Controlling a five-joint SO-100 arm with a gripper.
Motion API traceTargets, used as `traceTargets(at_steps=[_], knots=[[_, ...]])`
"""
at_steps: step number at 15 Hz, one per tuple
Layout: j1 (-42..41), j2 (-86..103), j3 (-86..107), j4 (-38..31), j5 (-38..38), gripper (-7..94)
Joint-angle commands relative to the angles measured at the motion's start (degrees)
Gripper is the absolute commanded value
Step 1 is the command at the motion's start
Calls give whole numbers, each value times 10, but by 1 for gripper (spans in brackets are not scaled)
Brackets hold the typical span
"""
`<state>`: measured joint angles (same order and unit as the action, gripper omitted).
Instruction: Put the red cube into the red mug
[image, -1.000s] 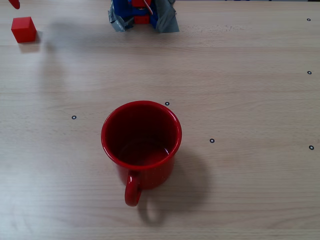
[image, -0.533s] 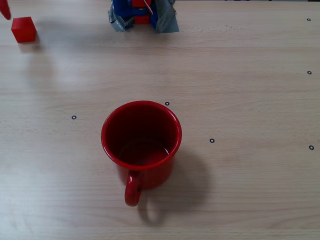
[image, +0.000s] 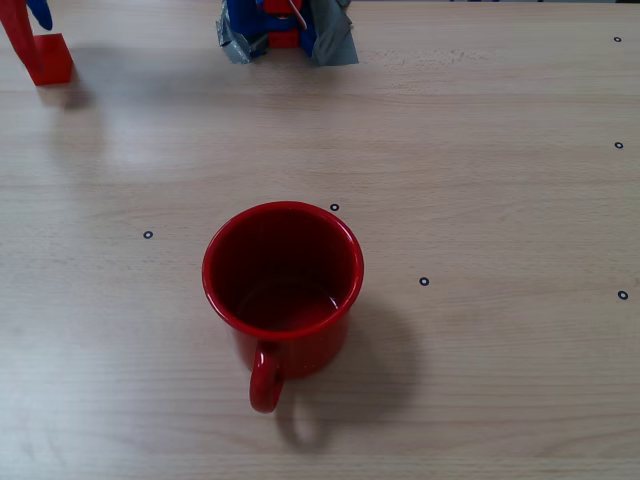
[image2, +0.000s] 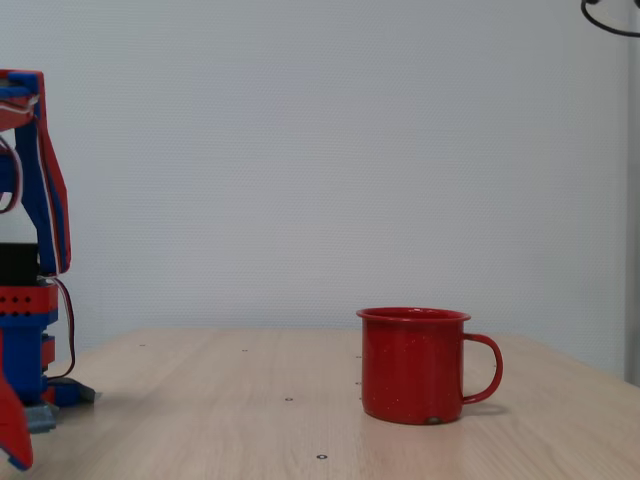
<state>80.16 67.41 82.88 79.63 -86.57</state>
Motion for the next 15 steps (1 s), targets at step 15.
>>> traceTargets(at_steps=[15], knots=[[-40,9,22,-52,33,41]])
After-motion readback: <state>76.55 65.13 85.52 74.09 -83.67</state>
